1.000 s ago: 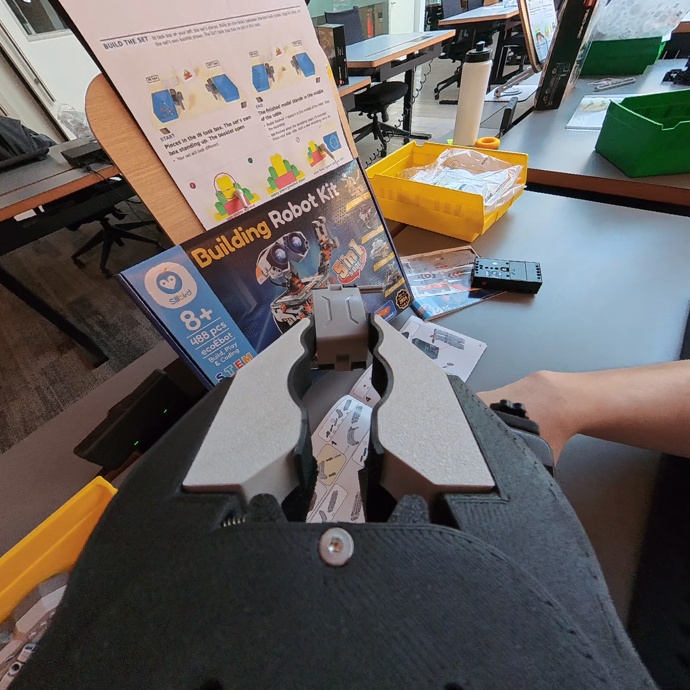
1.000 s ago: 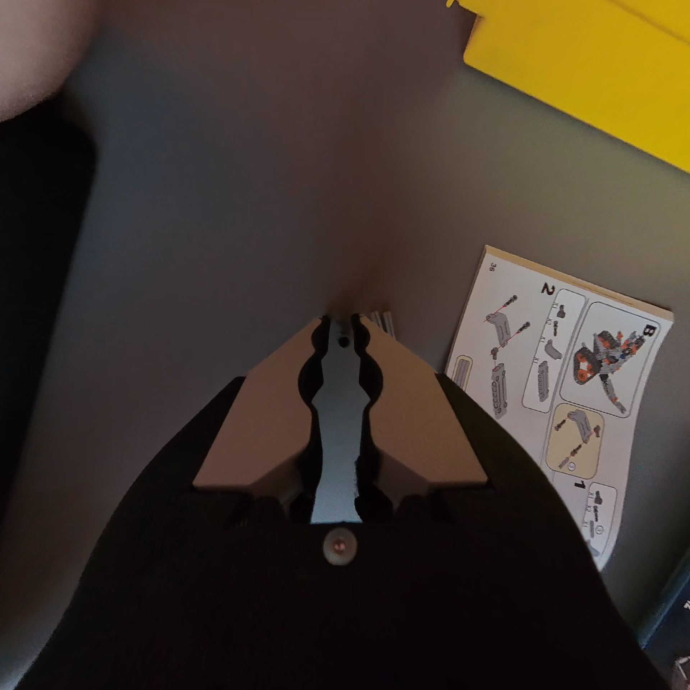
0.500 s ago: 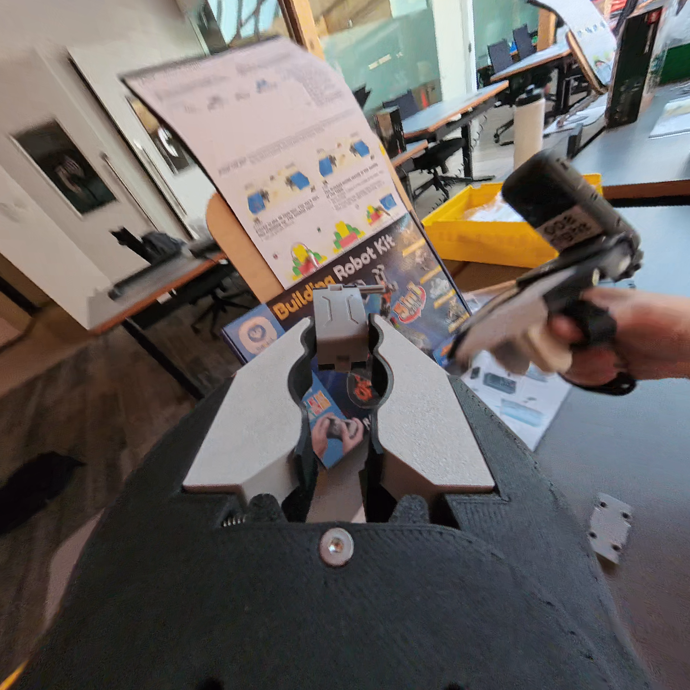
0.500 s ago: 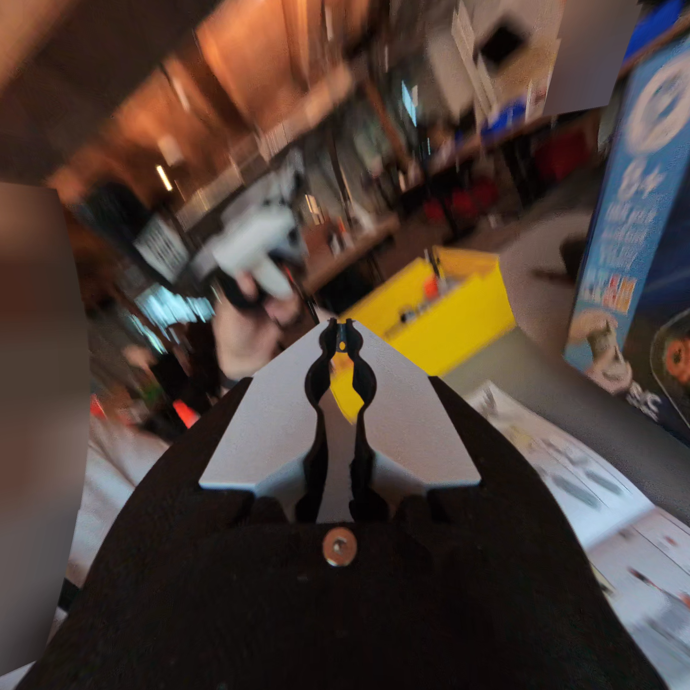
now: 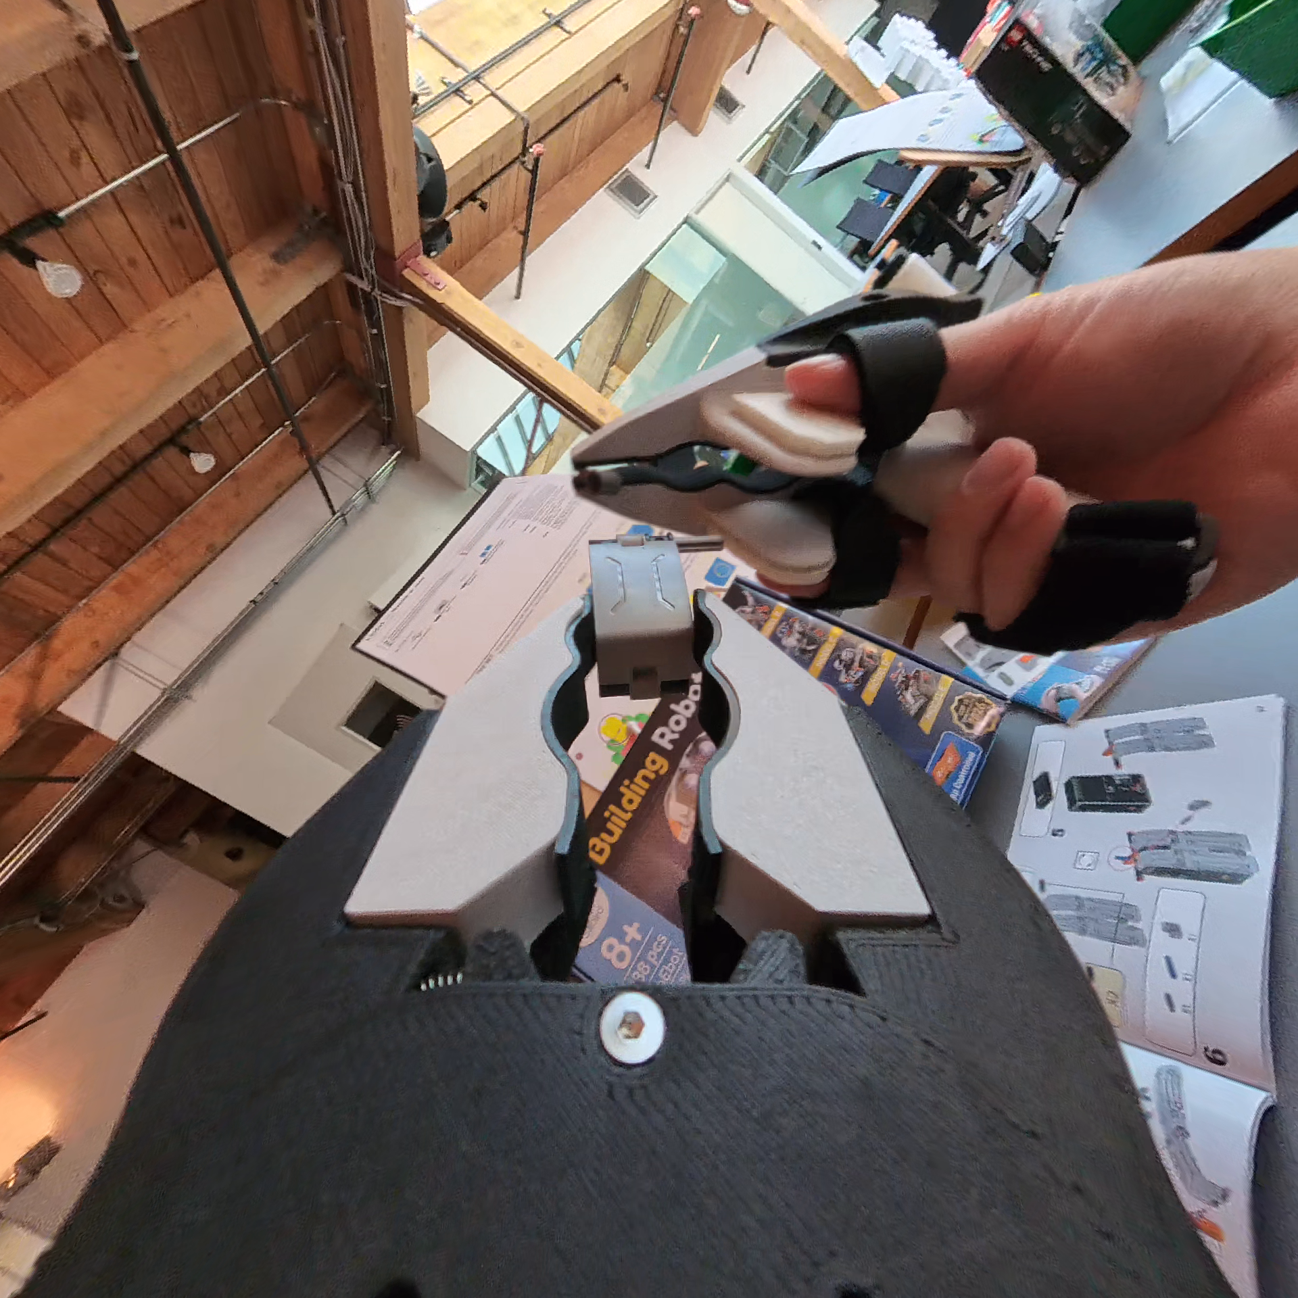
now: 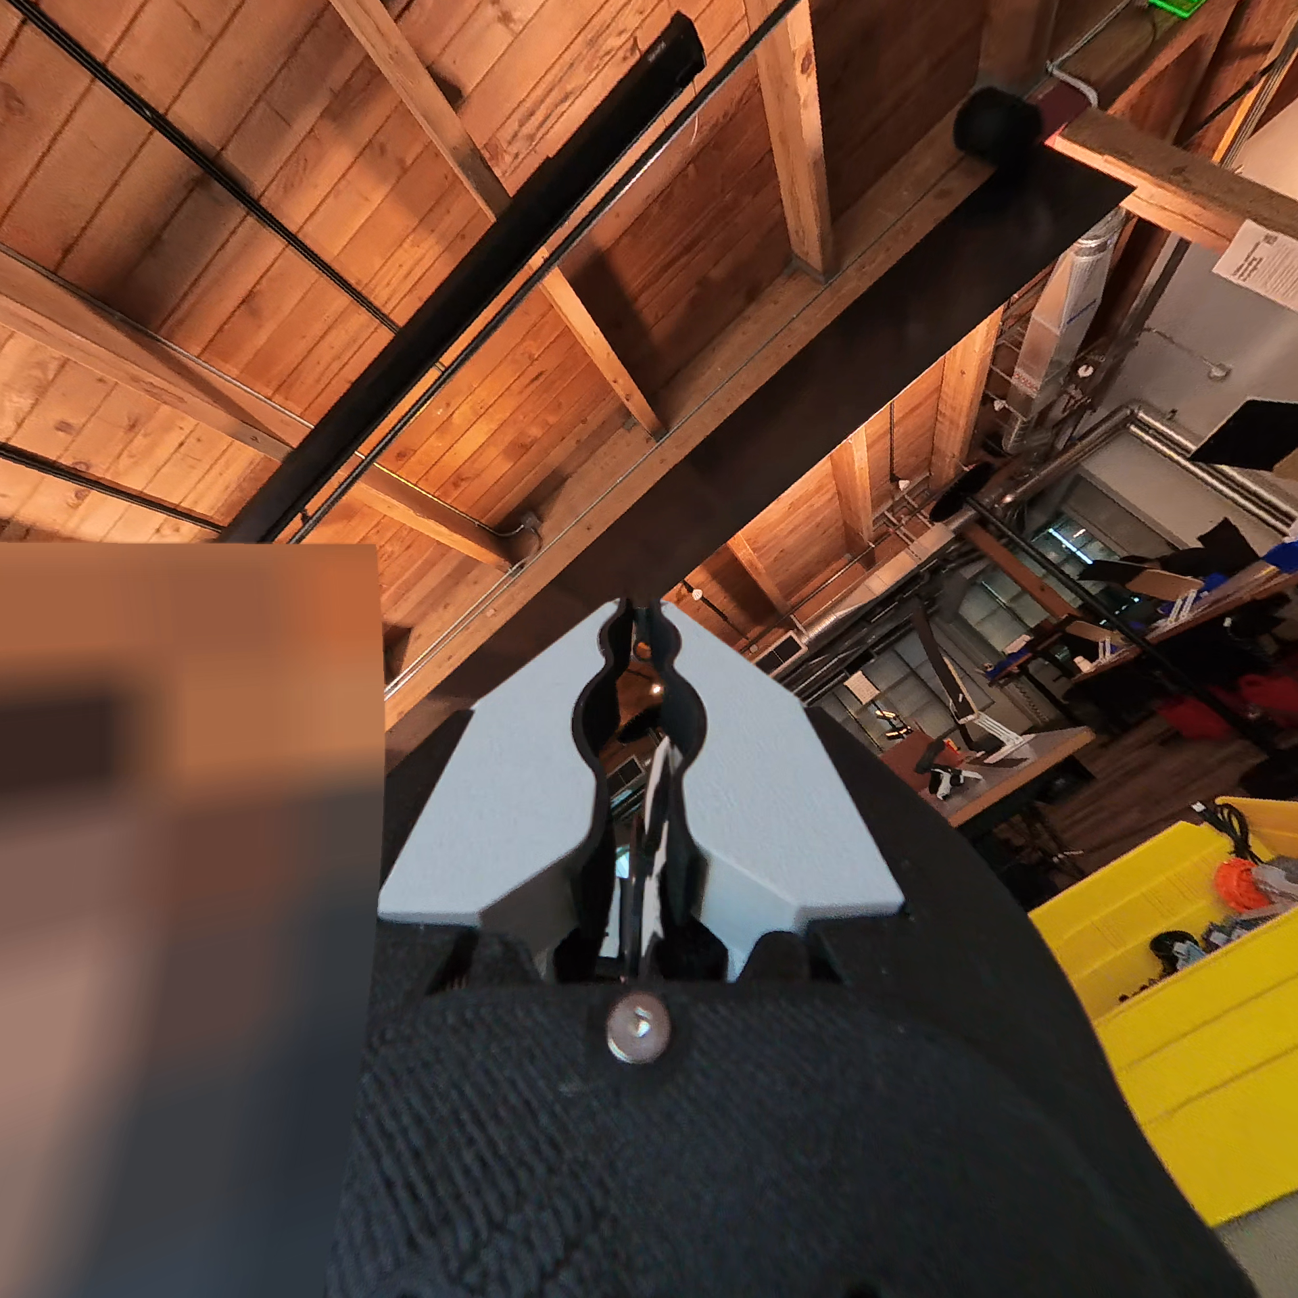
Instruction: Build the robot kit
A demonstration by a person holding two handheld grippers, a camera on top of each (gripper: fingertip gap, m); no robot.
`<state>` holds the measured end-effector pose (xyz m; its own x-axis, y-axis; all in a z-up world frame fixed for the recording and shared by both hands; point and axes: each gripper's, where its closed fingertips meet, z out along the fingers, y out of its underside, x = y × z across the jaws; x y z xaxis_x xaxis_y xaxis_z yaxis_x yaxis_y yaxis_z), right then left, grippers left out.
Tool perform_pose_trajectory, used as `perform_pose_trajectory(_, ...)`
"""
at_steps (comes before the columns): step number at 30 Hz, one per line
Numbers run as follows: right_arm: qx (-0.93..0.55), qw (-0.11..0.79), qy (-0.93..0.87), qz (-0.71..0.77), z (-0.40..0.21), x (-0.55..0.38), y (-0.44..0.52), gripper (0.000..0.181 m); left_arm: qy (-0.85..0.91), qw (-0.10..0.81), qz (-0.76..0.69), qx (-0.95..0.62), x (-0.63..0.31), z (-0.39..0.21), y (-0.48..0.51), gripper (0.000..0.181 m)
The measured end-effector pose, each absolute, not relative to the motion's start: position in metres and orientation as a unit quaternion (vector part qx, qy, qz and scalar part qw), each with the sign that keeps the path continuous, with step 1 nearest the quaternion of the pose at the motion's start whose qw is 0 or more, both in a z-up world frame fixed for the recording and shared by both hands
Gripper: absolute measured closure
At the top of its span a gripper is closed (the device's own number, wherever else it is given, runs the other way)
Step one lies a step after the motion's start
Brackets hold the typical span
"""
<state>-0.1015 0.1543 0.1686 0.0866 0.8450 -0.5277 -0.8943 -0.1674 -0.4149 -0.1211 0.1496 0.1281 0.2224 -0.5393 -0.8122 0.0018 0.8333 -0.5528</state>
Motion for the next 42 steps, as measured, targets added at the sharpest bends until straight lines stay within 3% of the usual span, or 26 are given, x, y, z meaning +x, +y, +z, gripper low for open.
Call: perform_pose_trajectory(42, -0.429, 0.646, -0.041, 0.631, 0.166, -0.13, 0.153, 0.179, 0.592, 0.746, -0.215, -0.216, -0.135, 0.137, 0.143, 0.156)
